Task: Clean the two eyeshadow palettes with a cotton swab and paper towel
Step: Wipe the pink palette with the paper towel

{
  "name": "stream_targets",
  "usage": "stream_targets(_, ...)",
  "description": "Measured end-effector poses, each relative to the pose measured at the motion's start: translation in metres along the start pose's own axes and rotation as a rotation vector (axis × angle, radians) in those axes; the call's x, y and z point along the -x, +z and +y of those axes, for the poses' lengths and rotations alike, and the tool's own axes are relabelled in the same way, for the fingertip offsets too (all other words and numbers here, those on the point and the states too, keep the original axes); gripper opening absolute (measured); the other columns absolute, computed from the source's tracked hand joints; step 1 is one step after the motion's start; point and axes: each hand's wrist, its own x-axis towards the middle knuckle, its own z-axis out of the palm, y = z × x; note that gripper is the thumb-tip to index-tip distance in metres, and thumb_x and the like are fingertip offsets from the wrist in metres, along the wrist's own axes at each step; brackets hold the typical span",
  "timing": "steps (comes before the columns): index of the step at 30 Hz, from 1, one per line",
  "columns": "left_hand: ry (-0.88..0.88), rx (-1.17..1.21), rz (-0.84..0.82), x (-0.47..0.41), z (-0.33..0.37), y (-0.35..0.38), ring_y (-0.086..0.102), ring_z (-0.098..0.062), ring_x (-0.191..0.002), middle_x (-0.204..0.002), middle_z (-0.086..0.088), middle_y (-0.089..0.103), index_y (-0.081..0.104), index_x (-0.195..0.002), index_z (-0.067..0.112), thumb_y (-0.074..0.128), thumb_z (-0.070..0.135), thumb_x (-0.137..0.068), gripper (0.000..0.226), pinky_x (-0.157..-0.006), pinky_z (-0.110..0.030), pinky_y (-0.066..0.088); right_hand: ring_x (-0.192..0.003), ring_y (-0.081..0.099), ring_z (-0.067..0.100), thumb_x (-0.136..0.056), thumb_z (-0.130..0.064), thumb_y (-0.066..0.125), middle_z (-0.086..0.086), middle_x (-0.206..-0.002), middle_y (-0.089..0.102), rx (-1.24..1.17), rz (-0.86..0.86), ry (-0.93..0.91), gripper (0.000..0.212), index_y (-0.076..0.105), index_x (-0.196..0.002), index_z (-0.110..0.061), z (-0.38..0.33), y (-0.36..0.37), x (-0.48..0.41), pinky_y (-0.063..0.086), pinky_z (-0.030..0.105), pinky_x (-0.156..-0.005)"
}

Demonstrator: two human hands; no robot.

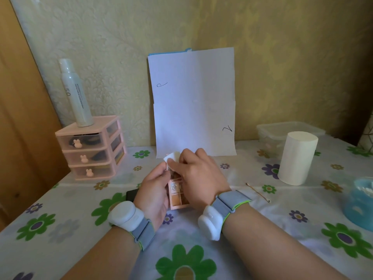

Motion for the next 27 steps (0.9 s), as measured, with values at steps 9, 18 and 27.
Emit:
stream_targets(9,-0.018,0.011,-0.036,0.003,0.001,0.001,0.076,-0.026,-0.088,-0.105,-0.018,0.076,0.069,-0.122,0.012,0.037,0.006,-0.108,0.036,-0.064,-0.037,0.06,-0.079,0.035,0.022,-0.079,-0.018,0.052,-0.007,-0.089,0.044,-0.039,-0.06,-0.022,0.04,0.068,-0.109,-0.039,0.008,-0.005,-0.001,0.031,0.031,-0.063)
stream_targets(18,-0.053,-0.032,-0.094,0.003,0.001,0.001,0.075,-0.027,-0.09,-0.109,-0.018,0.075,0.068,-0.127,0.016,0.037,0.007,-0.108,0.037,-0.064,-0.039,0.059,-0.078,0.039,0.025,-0.074,-0.022,0.051,-0.005,-0.089,0.046,0.018,-0.001,0.046,0.045,0.065,-0.112,-0.041,0.011,-0.006,-0.002,0.037,0.034,-0.065)
stream_targets(27,0.003,0.012,-0.045,0.004,0.003,0.001,0.076,-0.028,-0.082,-0.104,-0.02,0.077,0.073,-0.113,0.015,0.035,-0.002,-0.105,0.042,-0.058,-0.038,0.06,-0.086,0.042,0.023,-0.084,-0.028,0.045,-0.008,-0.093,0.046,-0.01,-0.079,0.033,0.038,0.063,-0.113,-0.045,0.025,-0.007,0.005,0.038,0.034,-0.071)
